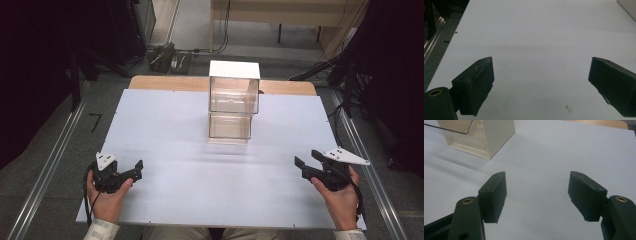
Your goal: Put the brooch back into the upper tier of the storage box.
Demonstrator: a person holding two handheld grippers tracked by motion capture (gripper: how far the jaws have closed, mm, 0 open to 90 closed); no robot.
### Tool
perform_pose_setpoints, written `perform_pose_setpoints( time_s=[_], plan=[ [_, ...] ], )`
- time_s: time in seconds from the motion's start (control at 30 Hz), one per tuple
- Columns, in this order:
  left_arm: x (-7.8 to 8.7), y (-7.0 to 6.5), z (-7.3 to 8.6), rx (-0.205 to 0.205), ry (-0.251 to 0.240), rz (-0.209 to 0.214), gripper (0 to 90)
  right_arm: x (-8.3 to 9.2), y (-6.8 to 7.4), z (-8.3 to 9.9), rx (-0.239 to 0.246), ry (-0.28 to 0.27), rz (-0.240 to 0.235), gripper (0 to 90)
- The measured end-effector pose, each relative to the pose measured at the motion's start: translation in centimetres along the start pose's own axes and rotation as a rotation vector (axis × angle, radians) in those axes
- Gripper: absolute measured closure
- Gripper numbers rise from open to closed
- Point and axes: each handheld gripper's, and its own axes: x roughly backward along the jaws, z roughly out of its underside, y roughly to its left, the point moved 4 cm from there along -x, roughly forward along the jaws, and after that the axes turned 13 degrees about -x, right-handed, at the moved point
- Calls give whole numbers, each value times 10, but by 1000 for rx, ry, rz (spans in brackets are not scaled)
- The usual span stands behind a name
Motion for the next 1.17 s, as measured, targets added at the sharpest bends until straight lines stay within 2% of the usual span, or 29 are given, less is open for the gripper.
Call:
perform_pose_setpoints(
  time_s=[0.33, 0.77, 1.0, 1.17],
  plan=[
    [0, 0, 0, 0, -1, 0, 74, 3, -7, 5, -5, 4, 21, 294],
    [0, 0, 0, 0, -1, -1, 74, 12, -26, 15, -30, 10, 65, 292],
    [1, 0, 0, 0, -2, 0, 74, 15, -31, 18, -37, 10, 90, 291],
    [1, 0, 0, 1, -3, 0, 74, 16, -36, 18, -48, 9, 101, 258]
  ],
)
